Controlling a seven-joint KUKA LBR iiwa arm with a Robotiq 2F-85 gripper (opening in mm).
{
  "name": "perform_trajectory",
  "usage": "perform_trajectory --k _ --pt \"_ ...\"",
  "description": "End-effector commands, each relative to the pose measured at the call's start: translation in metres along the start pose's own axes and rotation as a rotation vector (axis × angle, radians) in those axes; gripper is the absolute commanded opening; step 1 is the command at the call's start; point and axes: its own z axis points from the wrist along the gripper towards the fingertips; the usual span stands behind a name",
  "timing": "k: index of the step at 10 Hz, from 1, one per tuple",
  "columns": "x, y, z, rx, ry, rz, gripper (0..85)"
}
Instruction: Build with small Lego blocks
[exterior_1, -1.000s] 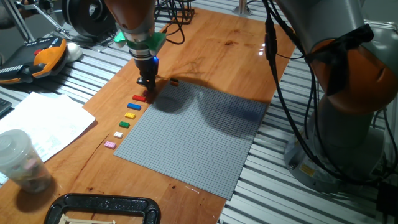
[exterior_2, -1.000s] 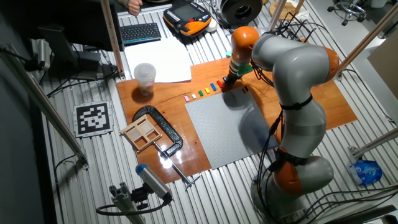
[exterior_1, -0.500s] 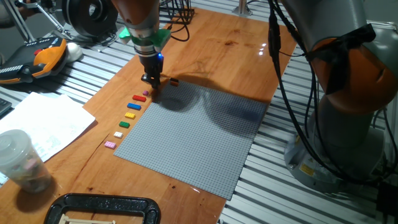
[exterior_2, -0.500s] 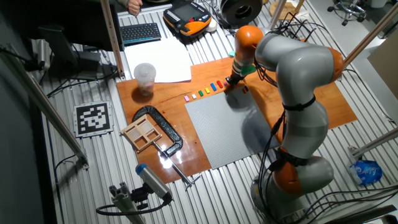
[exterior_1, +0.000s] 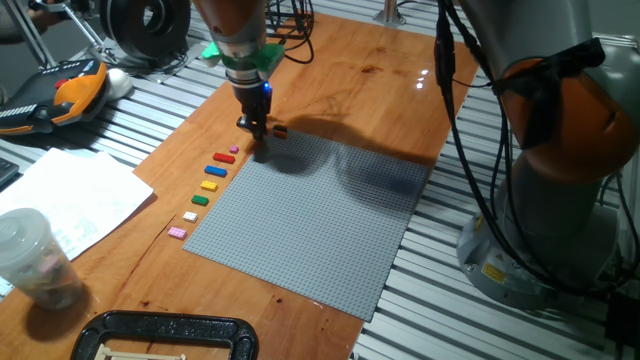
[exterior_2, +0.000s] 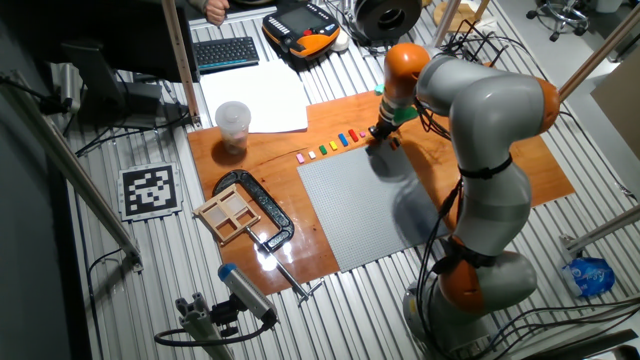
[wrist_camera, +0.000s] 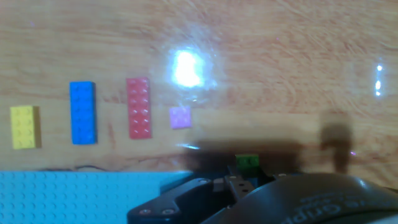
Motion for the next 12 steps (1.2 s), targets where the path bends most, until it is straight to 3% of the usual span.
perform_trajectory --k 1,3,12 --pt "0.004 -0.001 0.000 -0.001 -0.002 0.005 0.0" --pt "0.011 -0.002 0.002 -0.006 -0.004 0.011 0.0" --pt "0.024 -0.007 0.010 -0.012 -0.001 0.022 0.0"
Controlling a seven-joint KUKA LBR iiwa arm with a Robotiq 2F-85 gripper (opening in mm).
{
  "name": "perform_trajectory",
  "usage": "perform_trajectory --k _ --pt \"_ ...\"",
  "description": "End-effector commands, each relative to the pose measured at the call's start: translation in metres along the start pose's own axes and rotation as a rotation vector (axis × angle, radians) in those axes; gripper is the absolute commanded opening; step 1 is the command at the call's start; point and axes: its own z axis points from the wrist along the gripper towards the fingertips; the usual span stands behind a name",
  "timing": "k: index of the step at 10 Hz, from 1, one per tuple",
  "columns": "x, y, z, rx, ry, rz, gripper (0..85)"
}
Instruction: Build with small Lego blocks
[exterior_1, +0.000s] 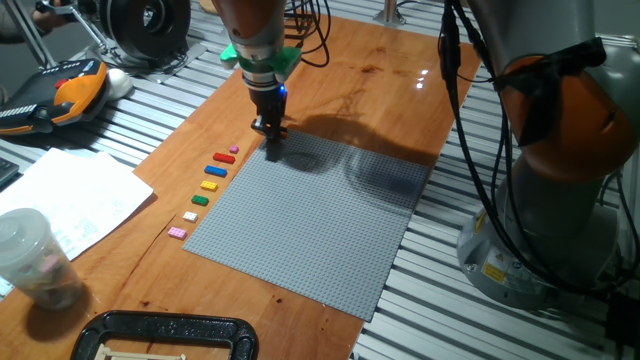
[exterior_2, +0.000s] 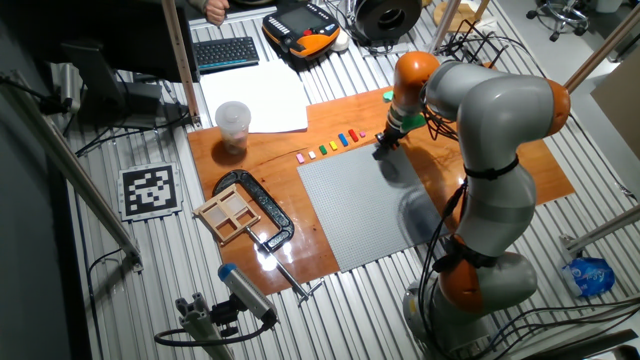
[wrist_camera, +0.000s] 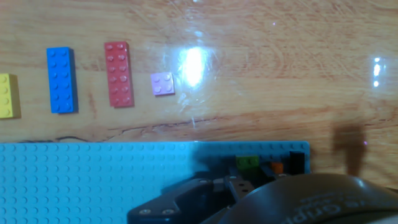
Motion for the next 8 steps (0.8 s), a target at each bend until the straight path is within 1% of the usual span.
perform_trajectory --k 1,8 --pt "0.0001 0.0000 0.0001 0.000 0.001 0.000 0.0" --pt "0.0012 -0.0024 0.0027 0.007 0.007 0.003 0.0"
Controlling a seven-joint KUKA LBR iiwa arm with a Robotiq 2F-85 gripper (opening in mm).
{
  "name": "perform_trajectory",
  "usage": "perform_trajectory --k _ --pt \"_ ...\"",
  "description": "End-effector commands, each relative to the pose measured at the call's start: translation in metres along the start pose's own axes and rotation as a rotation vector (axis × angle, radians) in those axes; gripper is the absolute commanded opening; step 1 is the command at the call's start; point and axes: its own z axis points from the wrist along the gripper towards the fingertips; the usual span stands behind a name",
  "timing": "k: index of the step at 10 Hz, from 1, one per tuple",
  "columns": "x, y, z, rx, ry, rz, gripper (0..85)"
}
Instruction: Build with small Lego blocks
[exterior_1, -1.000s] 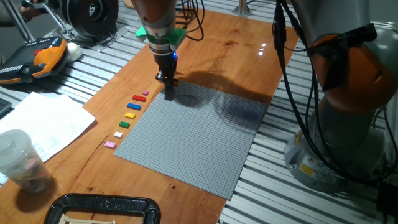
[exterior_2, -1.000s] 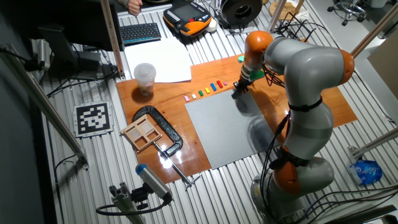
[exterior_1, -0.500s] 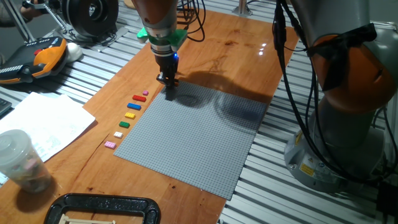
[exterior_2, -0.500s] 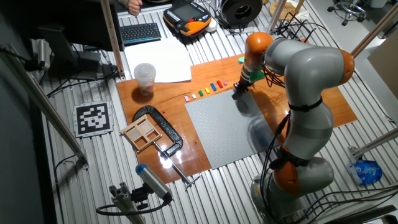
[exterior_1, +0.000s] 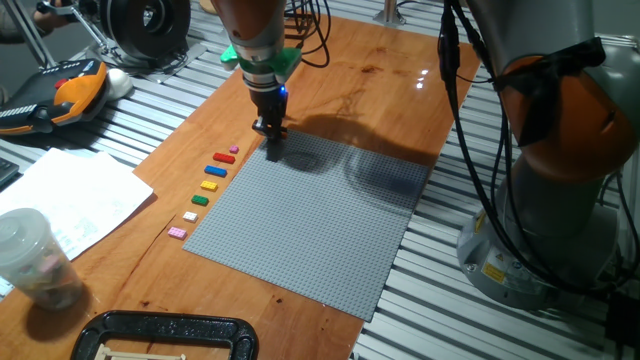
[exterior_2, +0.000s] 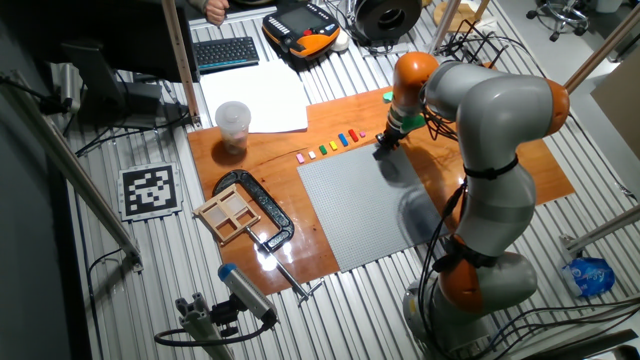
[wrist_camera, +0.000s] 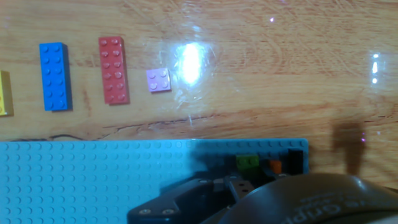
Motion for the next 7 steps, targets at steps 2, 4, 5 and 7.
perform_trajectory --k 2,4,5,7 --pt "-0.0001 -0.0014 0.0019 -0.003 0.000 -0.002 0.0" --pt "-0.0006 -0.0015 0.0025 -0.004 -0.003 0.000 0.0" --pt "-0.0019 -0.0010 0.0041 -0.004 -0.006 0.001 0.0" --pt "-0.0037 -0.0002 0.0063 -0.006 -0.009 0.003 0.0"
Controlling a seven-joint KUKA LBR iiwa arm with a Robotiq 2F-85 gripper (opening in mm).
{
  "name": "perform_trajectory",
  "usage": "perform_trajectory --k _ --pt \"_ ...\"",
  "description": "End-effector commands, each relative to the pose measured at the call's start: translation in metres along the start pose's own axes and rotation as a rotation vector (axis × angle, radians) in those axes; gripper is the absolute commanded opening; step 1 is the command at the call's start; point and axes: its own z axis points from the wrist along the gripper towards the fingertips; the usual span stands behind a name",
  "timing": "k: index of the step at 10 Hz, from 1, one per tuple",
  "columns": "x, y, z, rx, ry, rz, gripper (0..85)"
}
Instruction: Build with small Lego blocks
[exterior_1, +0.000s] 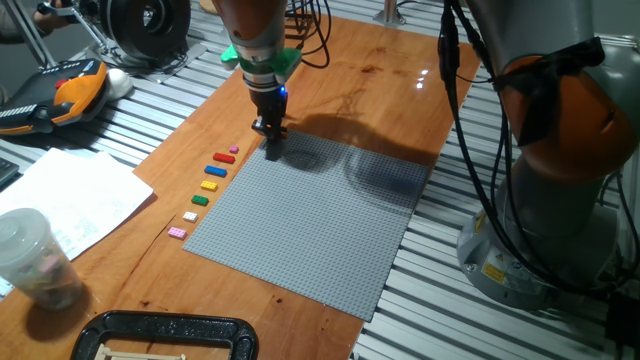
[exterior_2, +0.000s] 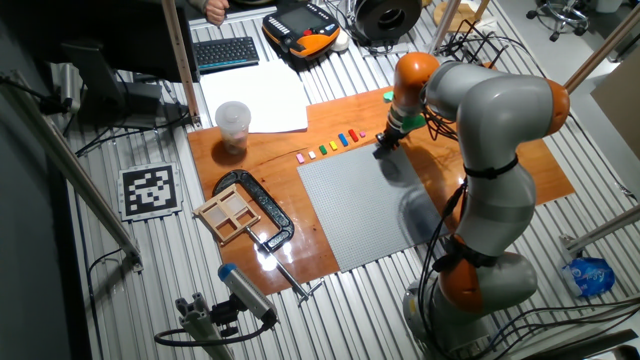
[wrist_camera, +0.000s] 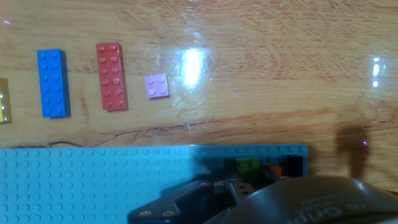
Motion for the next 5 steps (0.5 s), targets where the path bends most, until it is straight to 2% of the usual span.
perform_trajectory --k 1,4,5 --pt "0.0000 0.0009 0.0021 -0.001 0.002 0.001 0.0" --pt "-0.0005 0.0003 0.0037 0.004 -0.001 0.001 0.0" --pt "-0.0003 0.0003 0.0032 0.016 -0.001 0.004 0.0"
